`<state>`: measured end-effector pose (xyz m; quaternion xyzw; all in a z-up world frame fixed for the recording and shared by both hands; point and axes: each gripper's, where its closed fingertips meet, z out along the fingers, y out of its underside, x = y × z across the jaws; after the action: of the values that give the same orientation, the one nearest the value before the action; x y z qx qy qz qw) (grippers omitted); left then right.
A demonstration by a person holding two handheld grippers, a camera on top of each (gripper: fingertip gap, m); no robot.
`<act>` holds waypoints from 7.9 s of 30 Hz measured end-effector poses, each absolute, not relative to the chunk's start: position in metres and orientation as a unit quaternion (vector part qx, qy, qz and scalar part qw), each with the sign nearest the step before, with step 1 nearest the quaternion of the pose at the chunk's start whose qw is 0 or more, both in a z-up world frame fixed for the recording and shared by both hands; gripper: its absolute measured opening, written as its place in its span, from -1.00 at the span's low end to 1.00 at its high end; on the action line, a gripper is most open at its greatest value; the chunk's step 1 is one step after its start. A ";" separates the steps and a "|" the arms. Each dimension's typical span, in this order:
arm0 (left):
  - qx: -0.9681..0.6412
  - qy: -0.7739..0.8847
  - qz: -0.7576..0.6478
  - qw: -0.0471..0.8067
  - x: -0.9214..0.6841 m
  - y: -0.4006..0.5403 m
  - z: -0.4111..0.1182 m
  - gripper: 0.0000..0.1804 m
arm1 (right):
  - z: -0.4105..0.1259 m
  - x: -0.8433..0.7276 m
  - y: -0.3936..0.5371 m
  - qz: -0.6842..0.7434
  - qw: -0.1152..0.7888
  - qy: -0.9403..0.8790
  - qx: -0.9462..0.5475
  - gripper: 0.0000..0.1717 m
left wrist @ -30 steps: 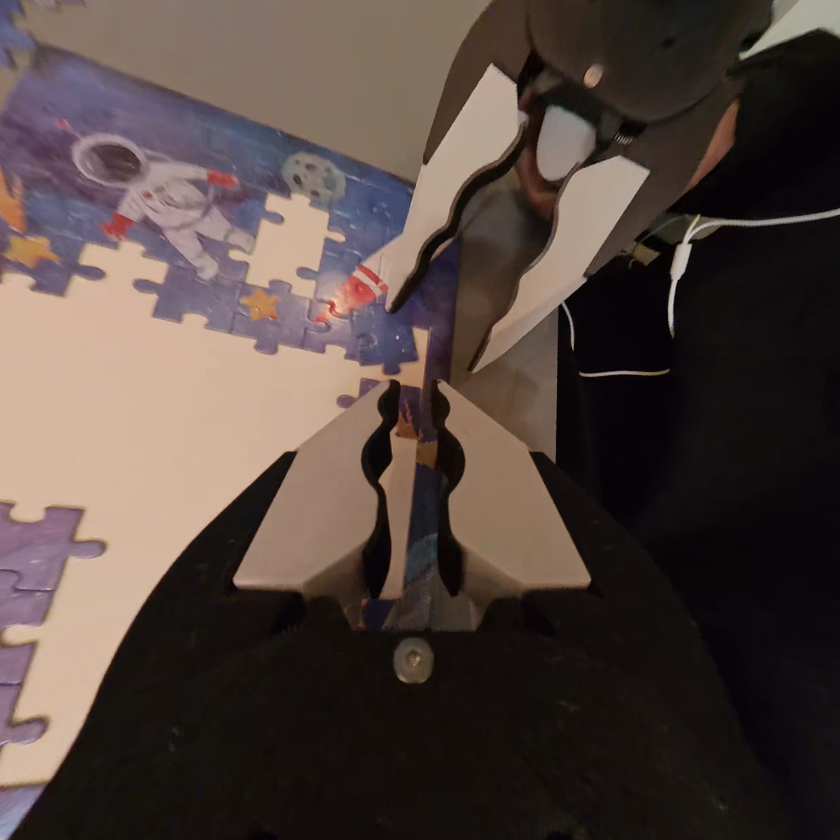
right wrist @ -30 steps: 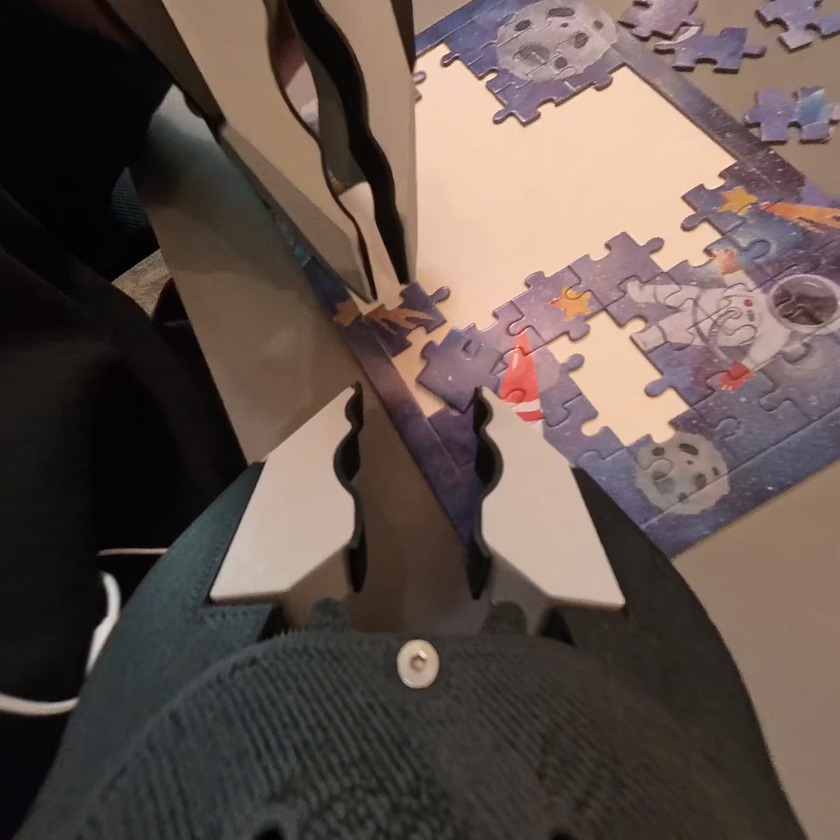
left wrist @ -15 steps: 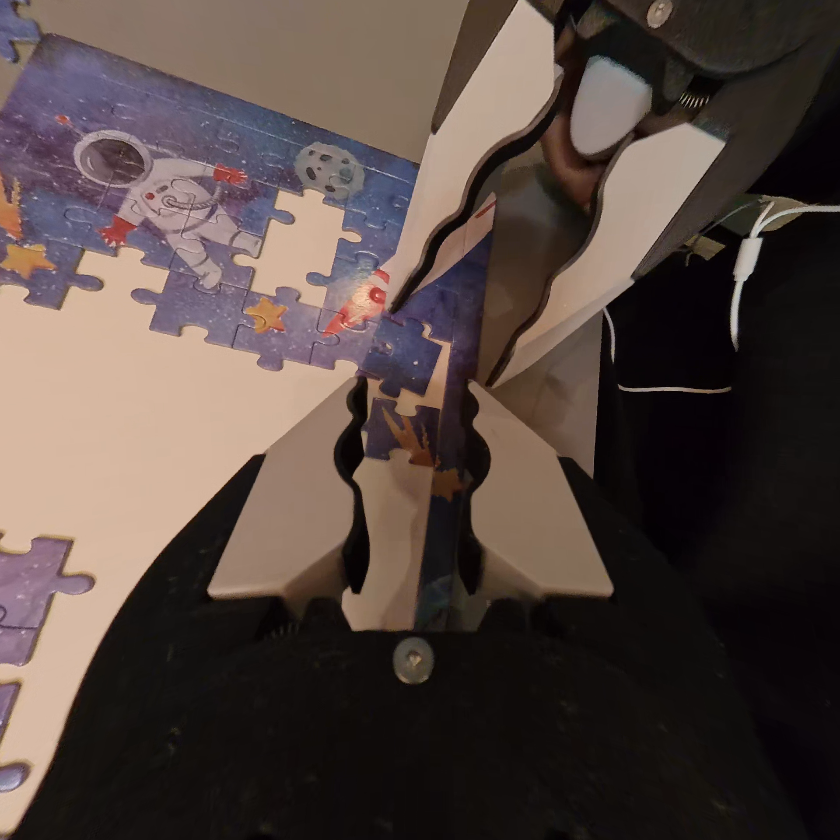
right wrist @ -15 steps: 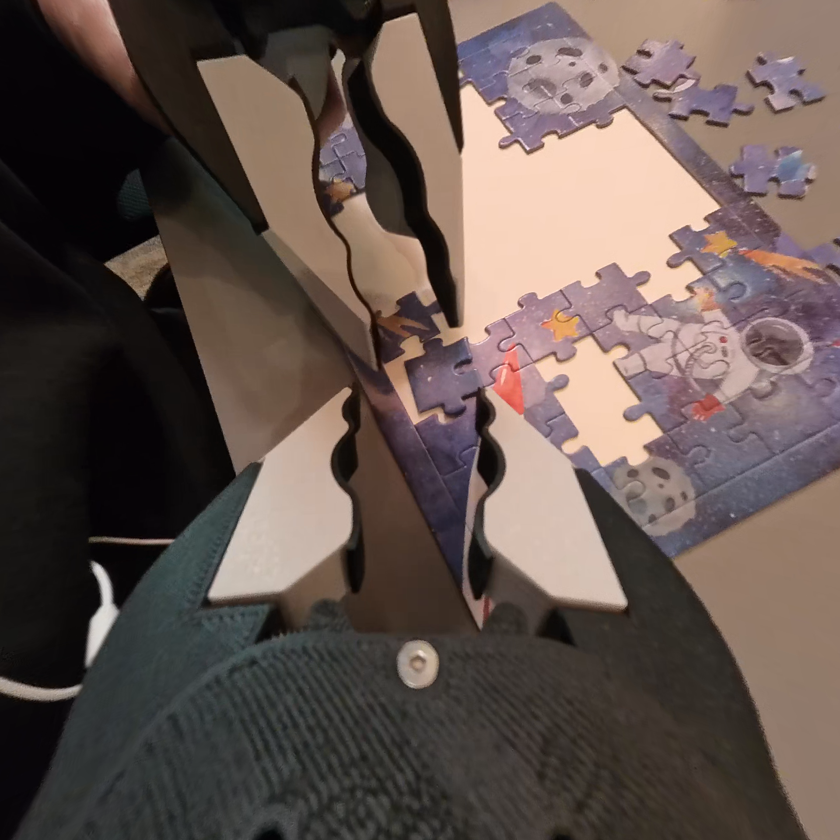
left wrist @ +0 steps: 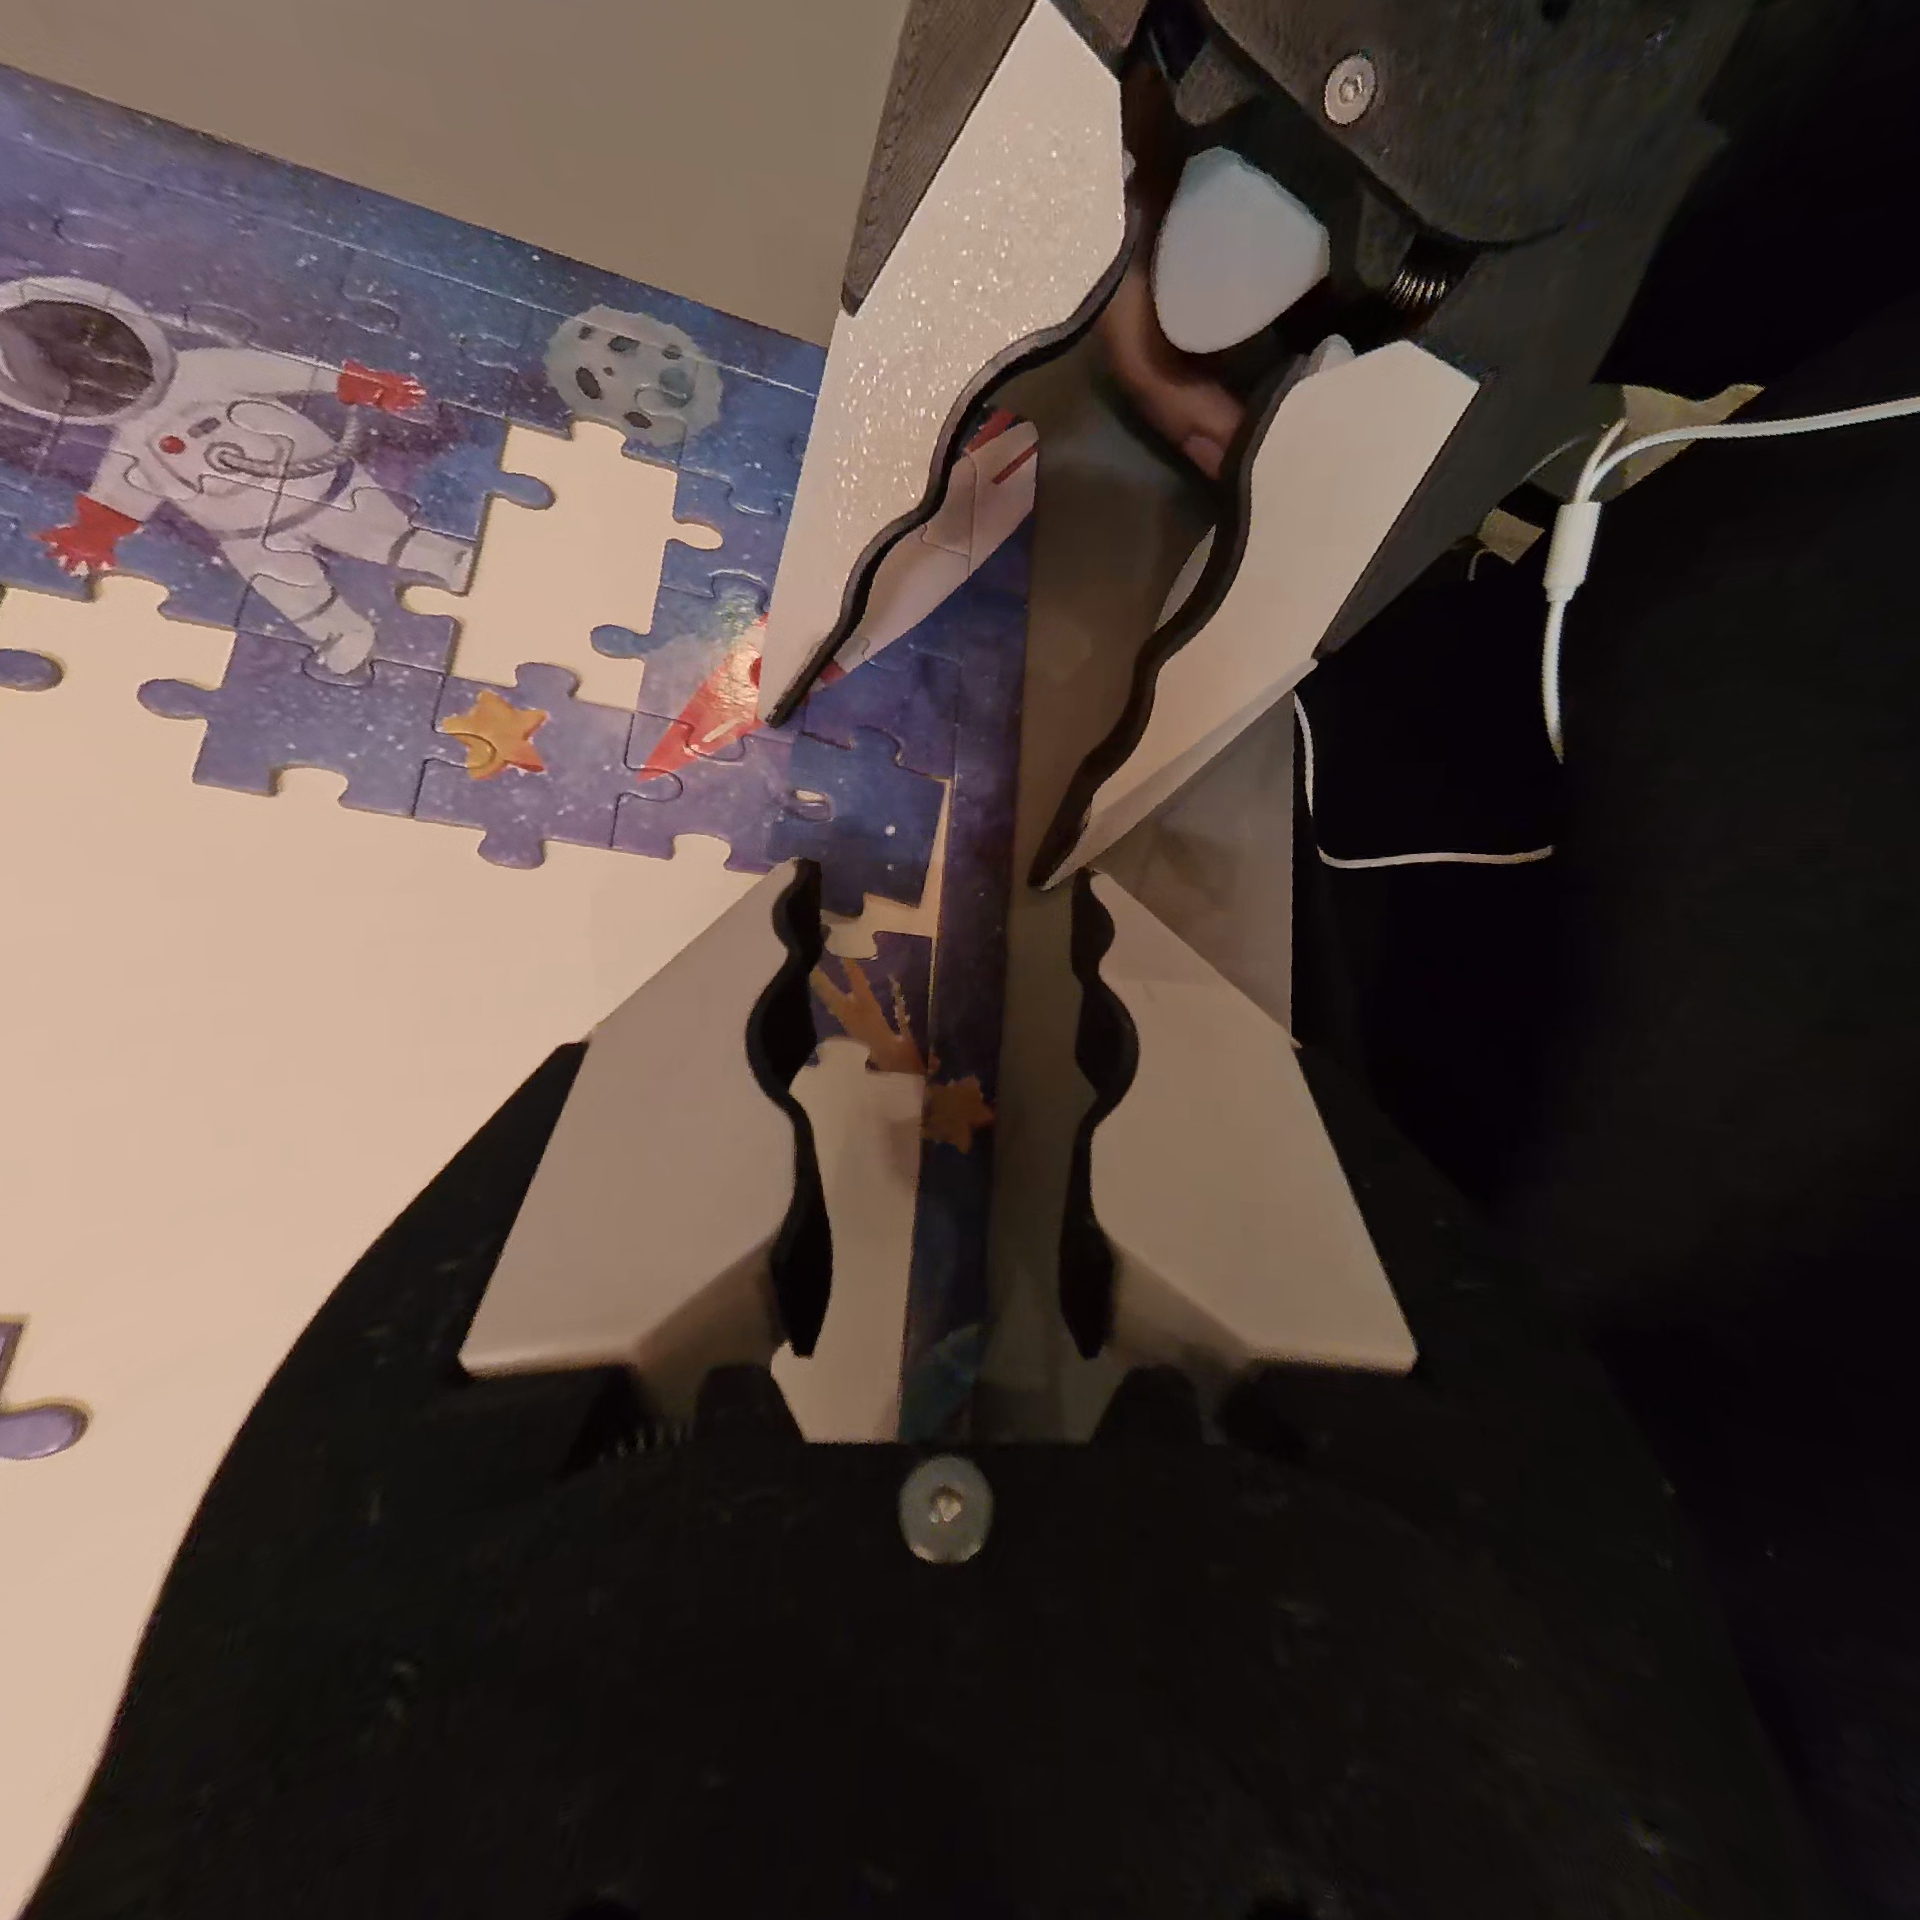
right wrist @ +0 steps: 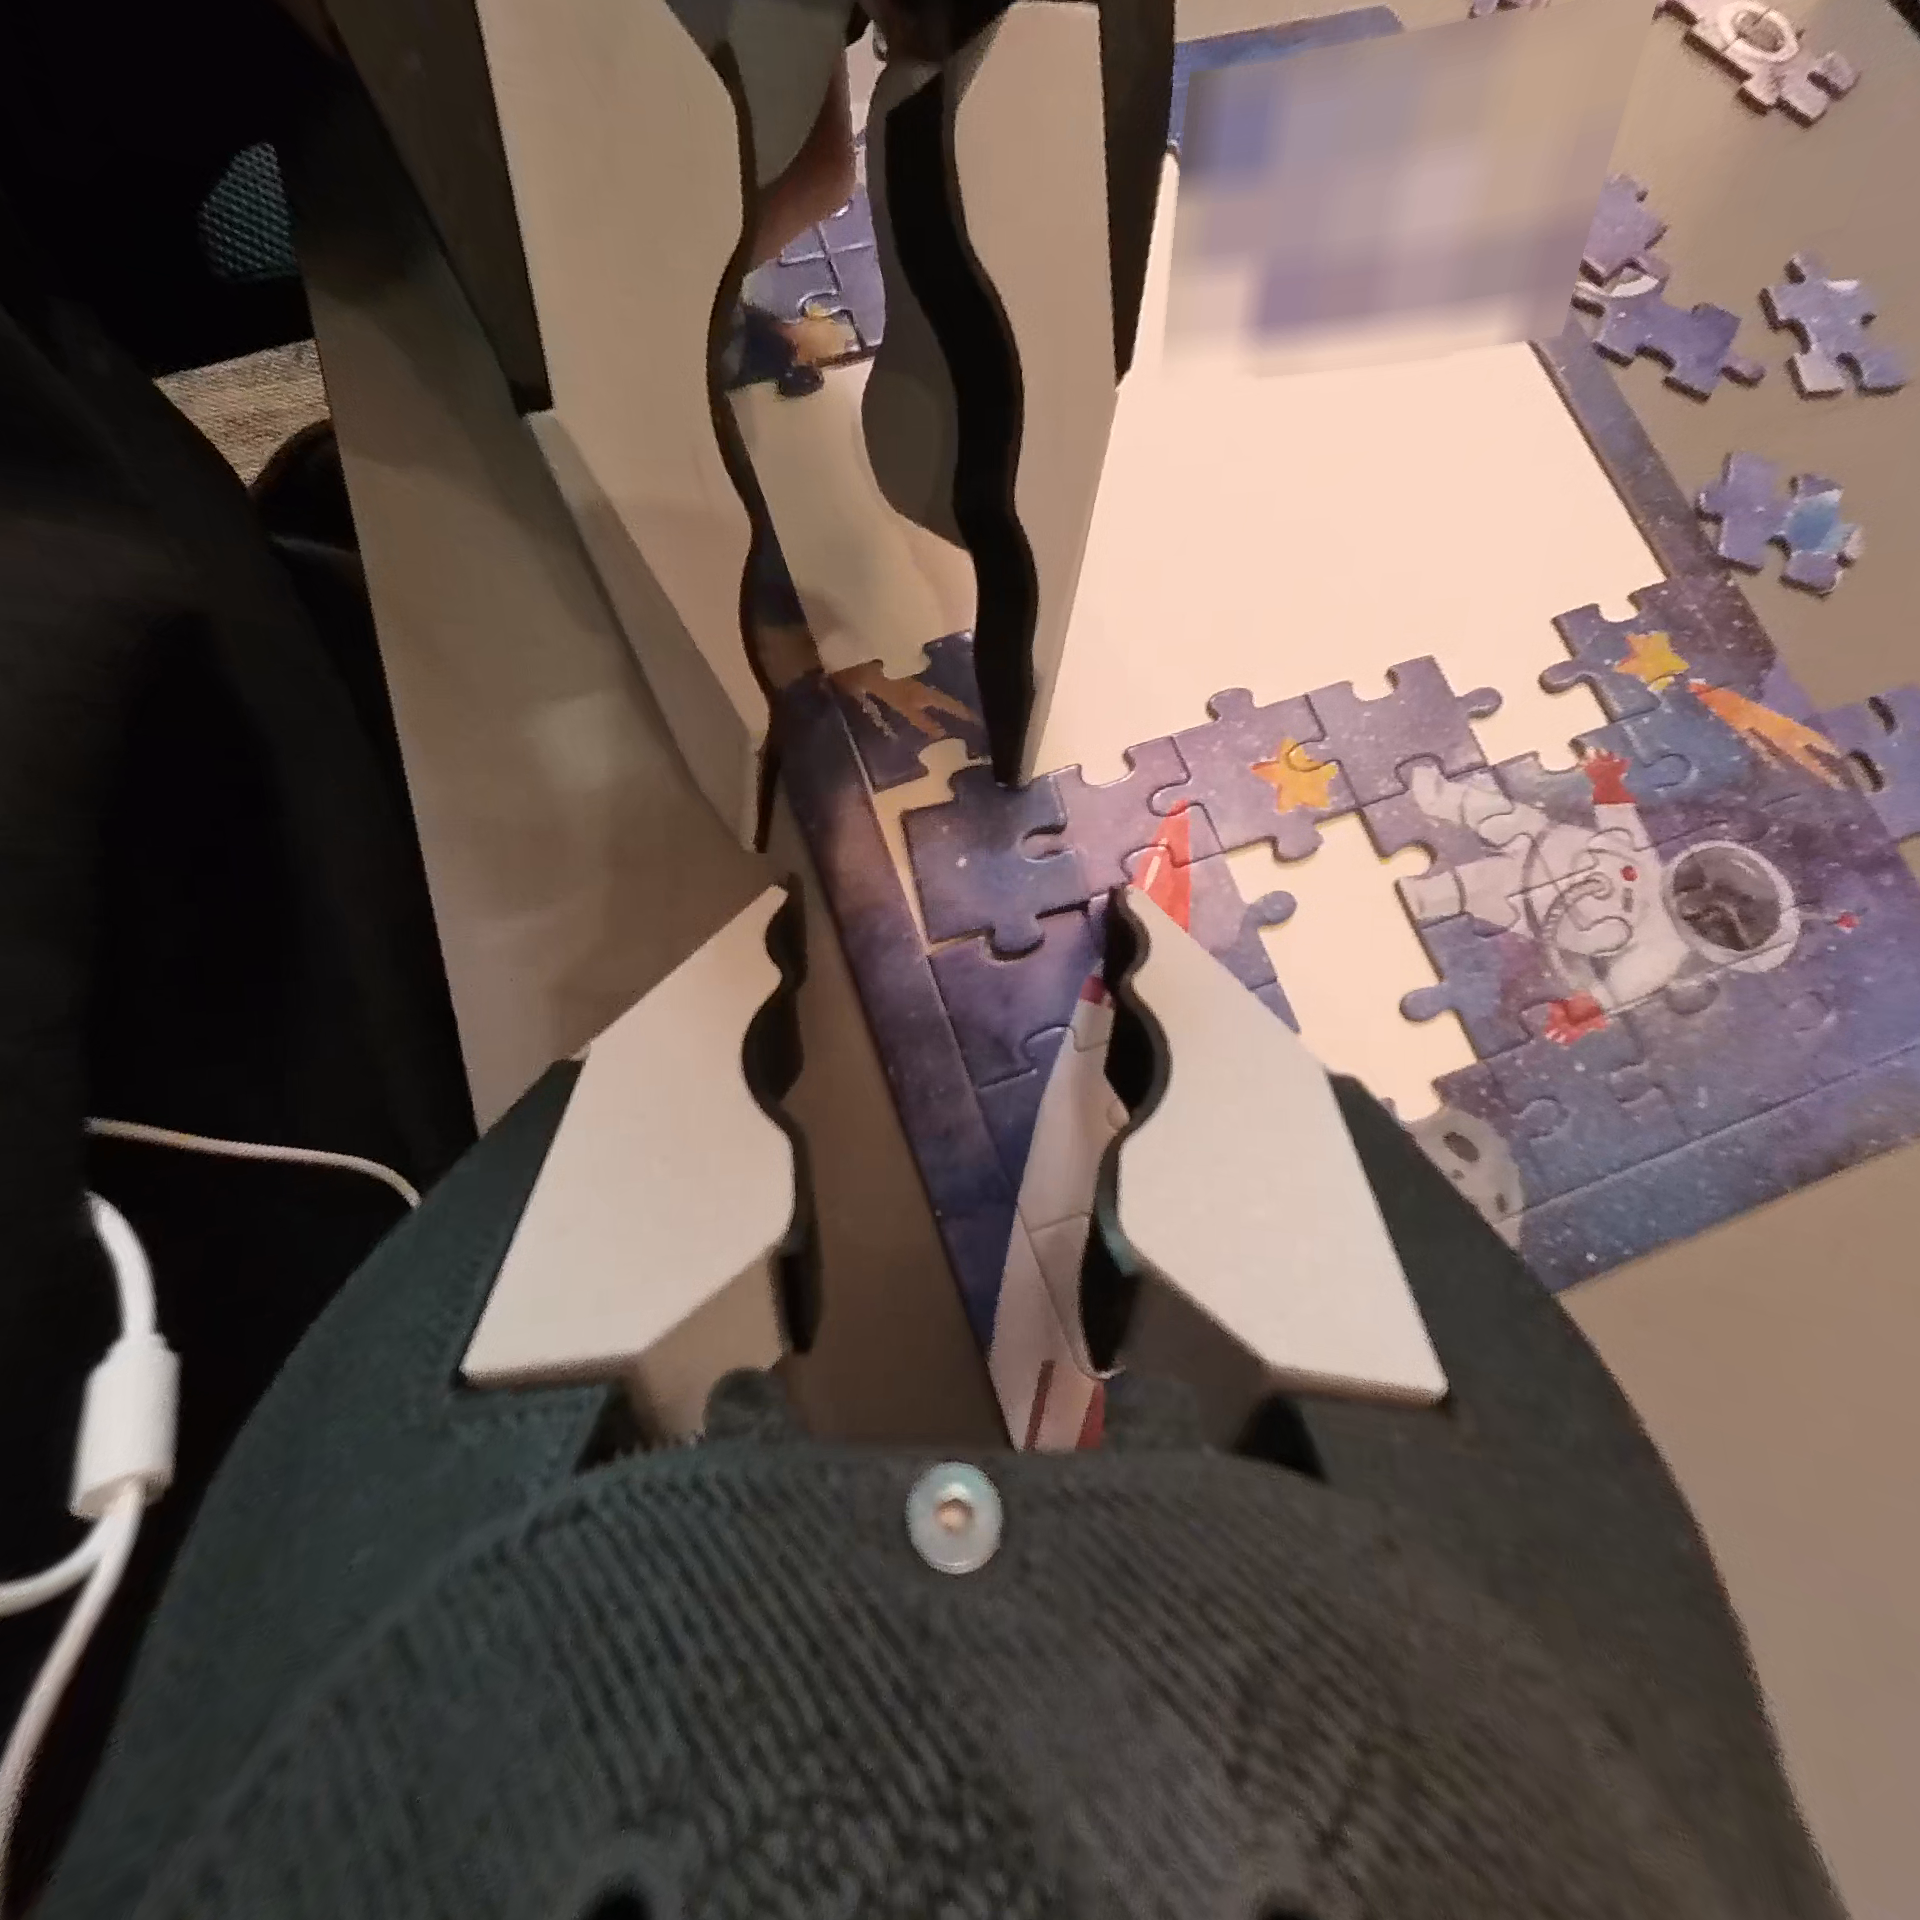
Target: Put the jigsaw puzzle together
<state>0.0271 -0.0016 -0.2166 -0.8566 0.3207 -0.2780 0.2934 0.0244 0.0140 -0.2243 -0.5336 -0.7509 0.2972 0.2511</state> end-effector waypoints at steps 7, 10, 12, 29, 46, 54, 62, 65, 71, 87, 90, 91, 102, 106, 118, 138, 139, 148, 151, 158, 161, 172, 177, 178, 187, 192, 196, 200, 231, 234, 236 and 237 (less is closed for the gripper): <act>-0.863 0.329 -0.251 0.291 0.021 -0.002 -0.221 -0.44 | -0.224 0.026 0.015 0.295 0.256 -0.756 -0.525 -0.36; -0.860 0.333 -0.260 0.286 0.025 -0.005 -0.220 -0.44 | -0.223 0.028 0.015 0.295 0.256 -0.759 -0.521 -0.39; -0.859 0.335 -0.267 0.281 0.026 -0.007 -0.220 -0.44 | -0.224 0.028 0.014 0.297 0.255 -0.759 -0.521 -0.40; -0.853 0.333 -0.279 0.288 0.029 -0.006 -0.217 -0.44 | -0.219 0.026 0.006 0.318 0.261 -0.756 -0.508 -0.43; -0.854 0.334 -0.280 0.284 0.030 -0.007 -0.218 -0.44 | -0.223 0.027 0.002 0.314 0.252 -0.761 -0.508 -0.42; -0.854 0.334 -0.279 0.285 0.030 -0.007 -0.218 -0.44 | -0.224 0.027 0.003 0.311 0.256 -0.762 -0.507 -0.44; -0.855 0.335 -0.275 0.285 0.030 -0.007 -0.218 -0.44 | -0.224 0.026 0.003 0.311 0.259 -0.759 -0.509 -0.44; -0.856 0.335 -0.273 0.285 0.030 -0.007 -0.218 -0.44 | -0.224 0.026 0.003 0.311 0.260 -0.759 -0.510 -0.43; -0.857 0.331 -0.276 0.283 0.029 -0.007 -0.219 -0.44 | -0.224 0.025 0.003 0.315 0.264 -0.753 -0.513 -0.43; -0.860 0.333 -0.259 0.288 0.028 -0.006 -0.220 -0.43 | -0.223 0.022 0.006 0.314 0.266 -0.742 -0.529 -0.51; -0.860 0.328 -0.249 0.300 0.024 -0.003 -0.218 -0.44 | -0.221 0.024 0.009 0.322 0.264 -0.732 -0.539 -0.53; -0.860 0.323 -0.251 0.305 0.024 -0.001 -0.216 -0.44 | -0.220 0.024 0.011 0.327 0.265 -0.727 -0.543 -0.52; -0.864 0.319 -0.244 0.305 0.027 0.004 -0.220 -0.35 | -0.224 0.026 0.016 0.321 0.265 -0.726 -0.548 -0.44; -0.862 0.315 -0.255 0.305 0.028 0.003 -0.219 -0.35 | -0.224 0.026 0.016 0.320 0.265 -0.726 -0.548 -0.44; -0.852 0.312 -0.285 0.307 0.033 0.002 -0.213 -0.39 | -0.224 0.021 0.012 0.329 0.256 -0.728 -0.544 -0.39; -0.844 0.306 -0.308 0.314 0.029 0.001 -0.206 -0.52 | -0.201 0.023 0.008 0.396 0.270 -0.706 -0.522 -0.61; -0.844 0.304 -0.311 0.315 0.028 0.001 -0.205 -0.56 | -0.200 0.023 0.009 0.398 0.270 -0.703 -0.524 -0.61; -0.832 0.287 -0.351 0.321 0.028 0.000 -0.197 -0.97 | -0.218 0.022 0.004 0.369 0.227 -0.726 -0.534 -0.70; -0.830 0.288 -0.352 0.322 0.029 0.000 -0.197 -0.90 | -0.218 0.022 0.003 0.366 0.231 -0.730 -0.528 -1.00; -0.814 0.255 -0.325 0.408 0.013 0.021 -0.175 -0.56 | -0.201 0.030 0.030 0.396 0.245 -0.682 -0.564 -1.00; -0.809 0.234 -0.311 0.440 0.001 0.028 -0.166 -0.56 | -0.196 0.047 0.082 0.366 0.271 -0.622 -0.638 -1.00; -0.818 0.224 -0.248 0.469 -0.017 0.040 -0.165 -0.55 | -0.211 0.104 0.170 0.416 0.183 -0.409 -0.791 -0.78; -0.833 0.230 -0.182 0.469 -0.034 0.046 -0.169 -0.55 | -0.207 0.108 0.197 0.301 0.275 -0.472 -0.782 -0.66; -0.834 0.227 -0.174 0.471 -0.037 0.047 -0.168 -0.55 | -0.203 0.107 0.202 0.281 0.296 -0.488 -0.772 -0.64; -0.829 0.211 -0.095 0.509 -0.080 0.074 -0.134 -0.52 | -0.131 0.071 0.265 0.168 0.505 -0.569 -0.627 -0.51; -0.827 0.170 0.065 0.531 -0.157 0.121 -0.120 -0.12 | -0.115 0.057 0.334 0.199 0.535 -0.530 -0.627 -0.47; -0.840 0.118 0.132 0.512 -0.223 0.138 -0.135 -0.02 | -0.152 0.068 0.357 0.142 0.519 -0.543 -0.645 -0.63; -0.852 0.078 0.115 0.505 -0.255 0.128 -0.159 -0.11 | -0.168 0.079 0.355 0.134 0.529 -0.541 -0.640 -0.76; -0.830 0.021 0.082 0.552 -0.295 0.119 -0.164 -1.00 | -0.181 0.068 0.333 0.334 0.407 -0.503 -0.685 -0.95; -0.820 0.028 0.085 0.565 -0.294 0.119 -0.158 -1.00 | -0.183 0.070 0.336 0.293 0.425 -0.521 -0.680 -1.00; -0.813 0.034 0.092 0.575 -0.294 0.118 -0.153 -1.00 | -0.183 0.067 0.334 0.274 0.435 -0.532 -0.672 -1.00; -0.811 0.035 0.093 0.576 -0.293 0.118 -0.152 -1.00 | -0.182 0.065 0.333 0.271 0.438 -0.536 -0.668 -1.00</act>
<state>-0.2935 0.1176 -0.1516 -0.8112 0.0348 0.0933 0.5762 0.0655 0.3328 -0.1822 -0.6685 -0.5360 0.2712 0.4385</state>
